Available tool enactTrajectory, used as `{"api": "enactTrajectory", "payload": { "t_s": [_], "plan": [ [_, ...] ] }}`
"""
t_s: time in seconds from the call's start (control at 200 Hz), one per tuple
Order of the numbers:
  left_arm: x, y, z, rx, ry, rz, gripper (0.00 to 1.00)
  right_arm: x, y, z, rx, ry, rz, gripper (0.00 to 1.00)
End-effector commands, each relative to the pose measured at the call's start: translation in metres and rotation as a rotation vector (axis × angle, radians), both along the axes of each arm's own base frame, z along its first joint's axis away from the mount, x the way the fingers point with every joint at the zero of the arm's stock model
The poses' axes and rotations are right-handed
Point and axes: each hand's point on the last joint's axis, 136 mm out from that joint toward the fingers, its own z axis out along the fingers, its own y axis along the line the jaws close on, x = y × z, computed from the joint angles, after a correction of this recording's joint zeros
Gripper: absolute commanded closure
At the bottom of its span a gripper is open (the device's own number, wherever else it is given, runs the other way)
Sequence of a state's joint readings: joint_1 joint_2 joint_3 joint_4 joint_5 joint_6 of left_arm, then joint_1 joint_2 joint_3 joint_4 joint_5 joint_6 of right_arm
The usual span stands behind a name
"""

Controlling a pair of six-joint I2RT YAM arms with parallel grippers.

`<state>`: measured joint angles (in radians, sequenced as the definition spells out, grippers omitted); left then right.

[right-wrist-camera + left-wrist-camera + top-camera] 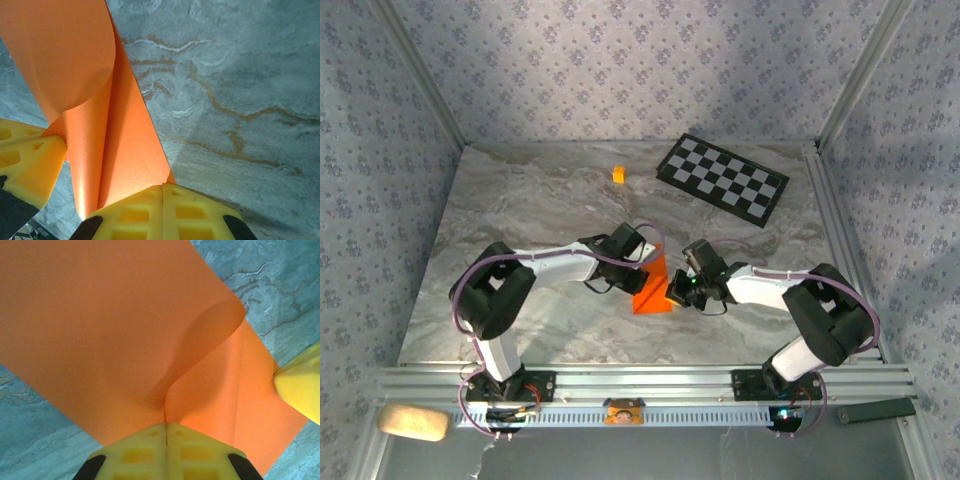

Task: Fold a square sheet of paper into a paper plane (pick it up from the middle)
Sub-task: Fold the triangle a second time at the center of the table.

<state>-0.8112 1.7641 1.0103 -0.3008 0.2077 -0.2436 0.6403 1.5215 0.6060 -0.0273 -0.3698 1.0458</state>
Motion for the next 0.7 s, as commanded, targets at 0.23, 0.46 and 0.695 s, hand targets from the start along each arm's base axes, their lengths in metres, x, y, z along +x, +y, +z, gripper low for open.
{"api": "enactTrajectory", "payload": {
  "t_s": [0.23, 0.46, 0.695],
  "plan": [
    [-0.001, 0.006, -0.006, 0.021, 0.016, 0.004, 1.00, 0.002, 0.001, 0.011, -0.024, -0.059, 0.049, 0.92],
    [-0.002, 0.005, -0.006, 0.015, 0.017, 0.002, 1.00, 0.003, 0.015, 0.024, 0.014, -0.083, 0.124, 0.90],
    [-0.001, 0.006, -0.005, 0.014, 0.011, 0.007, 1.00, -0.005, 0.005, -0.004, -0.082, 0.017, 0.113, 0.93]
  ]
}}
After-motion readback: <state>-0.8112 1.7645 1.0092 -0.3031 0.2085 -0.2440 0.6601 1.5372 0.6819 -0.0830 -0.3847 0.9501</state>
